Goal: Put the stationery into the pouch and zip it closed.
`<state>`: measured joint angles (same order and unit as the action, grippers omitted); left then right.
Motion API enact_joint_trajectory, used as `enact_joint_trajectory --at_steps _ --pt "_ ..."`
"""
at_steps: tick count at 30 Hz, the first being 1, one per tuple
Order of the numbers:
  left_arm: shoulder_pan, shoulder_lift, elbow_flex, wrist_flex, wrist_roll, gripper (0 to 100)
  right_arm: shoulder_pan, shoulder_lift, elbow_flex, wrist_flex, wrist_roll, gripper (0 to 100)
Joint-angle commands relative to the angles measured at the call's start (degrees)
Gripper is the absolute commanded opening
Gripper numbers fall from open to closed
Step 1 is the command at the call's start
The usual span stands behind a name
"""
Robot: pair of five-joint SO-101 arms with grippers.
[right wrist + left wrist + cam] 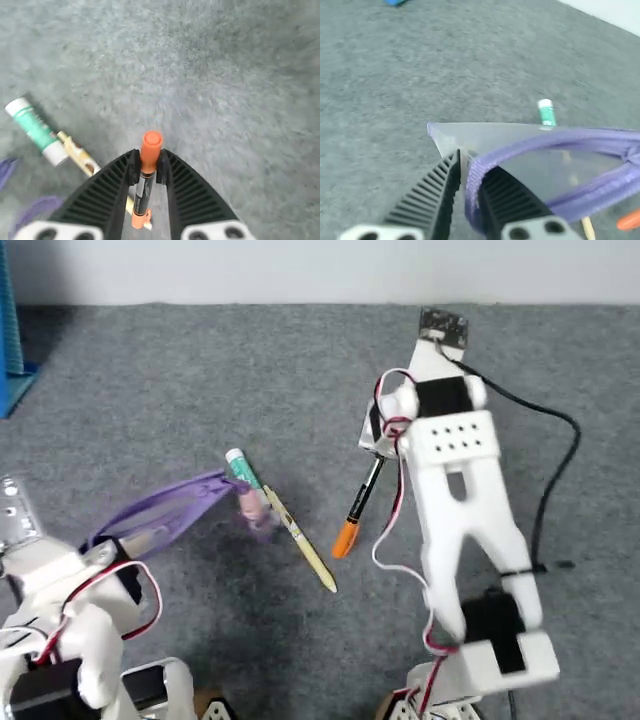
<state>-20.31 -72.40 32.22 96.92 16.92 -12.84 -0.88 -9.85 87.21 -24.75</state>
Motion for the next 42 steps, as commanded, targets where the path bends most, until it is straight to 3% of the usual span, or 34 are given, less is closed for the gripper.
enact_joint_trajectory --at_steps 1,7,12,18,28,42 --pt "4.4 0.7 -2.2 0.1 0.9 1 0.1 -9.4 -1.0 3.2 1.9 0.8" --pt "5.6 1.1 -2.2 0.0 0.9 1 -6.0 -23.1 -1.0 8.0 3.3 0.8" --pt "5.6 1.1 -2.2 0.1 1.0 1 -15.3 -34.9 -1.0 7.3 6.7 0.8" --pt "5.6 1.1 -2.0 0.2 2.0 1 -26.4 -43.1 -1.0 3.2 7.6 0.8" --pt "5.6 0.8 -1.8 0.2 2.0 1 -37.4 -49.5 -1.0 -5.1 13.0 0.8" --pt "5.6 0.7 -1.8 0.3 2.0 1 -40.1 -51.1 3.7 -17.1 13.2 0.8"
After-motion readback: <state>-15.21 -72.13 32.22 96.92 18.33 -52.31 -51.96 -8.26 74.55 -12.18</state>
